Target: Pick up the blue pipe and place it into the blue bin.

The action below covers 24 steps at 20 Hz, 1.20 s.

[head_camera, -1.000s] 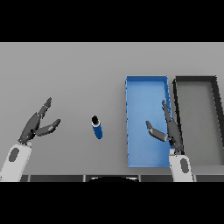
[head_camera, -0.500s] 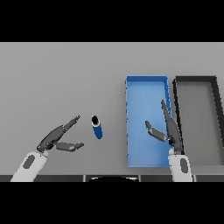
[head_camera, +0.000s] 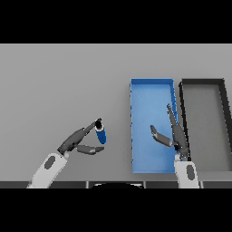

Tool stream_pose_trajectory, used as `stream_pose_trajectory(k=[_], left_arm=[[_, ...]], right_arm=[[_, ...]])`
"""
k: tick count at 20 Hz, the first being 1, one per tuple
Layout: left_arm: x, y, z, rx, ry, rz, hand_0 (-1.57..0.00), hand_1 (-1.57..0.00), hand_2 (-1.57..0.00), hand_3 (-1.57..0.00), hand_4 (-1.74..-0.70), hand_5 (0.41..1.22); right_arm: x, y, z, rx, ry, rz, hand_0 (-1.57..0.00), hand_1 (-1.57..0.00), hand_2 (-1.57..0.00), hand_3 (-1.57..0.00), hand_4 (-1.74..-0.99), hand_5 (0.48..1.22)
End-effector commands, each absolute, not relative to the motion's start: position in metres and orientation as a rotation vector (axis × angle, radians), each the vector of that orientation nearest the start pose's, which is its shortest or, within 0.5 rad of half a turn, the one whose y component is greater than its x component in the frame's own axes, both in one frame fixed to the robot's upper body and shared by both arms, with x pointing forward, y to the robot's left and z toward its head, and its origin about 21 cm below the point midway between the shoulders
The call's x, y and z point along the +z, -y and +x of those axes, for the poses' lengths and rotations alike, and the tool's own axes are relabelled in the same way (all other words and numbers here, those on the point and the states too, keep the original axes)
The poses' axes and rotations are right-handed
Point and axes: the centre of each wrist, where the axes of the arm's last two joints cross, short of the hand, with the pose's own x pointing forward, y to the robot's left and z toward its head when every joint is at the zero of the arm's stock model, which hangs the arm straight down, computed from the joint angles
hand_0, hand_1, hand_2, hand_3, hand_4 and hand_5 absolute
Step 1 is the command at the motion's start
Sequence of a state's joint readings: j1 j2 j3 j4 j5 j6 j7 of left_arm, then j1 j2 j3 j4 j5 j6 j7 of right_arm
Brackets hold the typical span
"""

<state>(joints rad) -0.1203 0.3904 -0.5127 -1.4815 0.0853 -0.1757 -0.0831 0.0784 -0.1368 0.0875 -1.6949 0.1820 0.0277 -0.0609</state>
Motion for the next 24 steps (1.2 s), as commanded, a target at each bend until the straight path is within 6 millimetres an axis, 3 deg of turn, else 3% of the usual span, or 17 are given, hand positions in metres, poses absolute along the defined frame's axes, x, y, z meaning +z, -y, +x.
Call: stream_pose_trajectory(k=[1,7,9,12,14,15,16,18,20,24], left_arm=[[-0.012,-0.199,0.249,-0.787,1.447,-0.298,0.0,0.0,0.0,0.0,-1.14,0.46],[-0.024,-0.175,0.262,-0.833,1.427,-0.248,0.0,0.0,0.0,0.0,-1.05,0.418],[-0.029,-0.169,0.262,-0.802,1.437,-0.306,0.0,0.0,0.0,0.0,-1.08,0.428],[-0.033,-0.159,0.264,-0.761,1.464,-0.351,0.0,0.0,-0.05,-0.04,-1.14,0.502],[-0.031,-0.151,0.265,-0.699,1.476,-0.398,-0.01,-0.16,-0.31,-0.28,-1.24,0.613],[-0.035,-0.152,0.264,-0.668,1.471,-0.42,-0.12,-0.32,-0.49,-0.53,-1.28,0.735],[-0.035,-0.148,0.26,-0.653,1.481,-0.443,-0.36,-0.55,-0.69,-0.74,-1.37,0.832],[-0.035,-0.145,0.261,-0.651,1.479,-0.452,-0.8,-0.92,-1.01,-1.03,-1.5,0.972],[-0.035,-0.14,0.259,-0.658,1.49,-0.464,-1.07,-1.15,-1.21,-1.19,-1.58,1.062],[-0.03,-0.136,0.257,-0.659,1.551,-0.444,-1.37,-1.4,-1.42,-1.42,-1.5,1.156]], right_arm=[[0.016,0.244,0.227,0.323,1.66,-0.171,0.0,0.0,0.0,0.0,-1.205,0.625],[0.011,0.25,0.225,0.326,1.672,-0.168,0.0,0.0,0.0,0.0,-1.221,0.645],[0.012,0.249,0.226,0.33,1.671,-0.177,0.0,0.0,0.0,0.0,-1.207,0.646],[0.012,0.253,0.222,0.326,1.678,-0.181,0.0,0.0,0.0,0.0,-1.21,0.653],[0.011,0.253,0.224,0.321,1.673,-0.18,0.0,0.0,0.0,0.0,-1.217,0.655],[0.015,0.254,0.225,0.321,1.683,-0.181,0.0,0.0,0.0,0.0,-1.22,0.656],[0.012,0.25,0.223,0.324,1.682,-0.175,0.0,0.0,0.0,0.0,-1.22,0.656],[0.013,0.253,0.225,0.327,1.684,-0.164,0.0,0.0,0.0,0.0,-1.224,0.658],[0.012,0.249,0.223,0.326,1.671,-0.158,0.0,0.0,0.0,0.0,-1.233,0.66],[0.013,0.249,0.228,0.316,1.659,-0.15,0.0,0.0,0.0,0.0,-1.221,0.638]])
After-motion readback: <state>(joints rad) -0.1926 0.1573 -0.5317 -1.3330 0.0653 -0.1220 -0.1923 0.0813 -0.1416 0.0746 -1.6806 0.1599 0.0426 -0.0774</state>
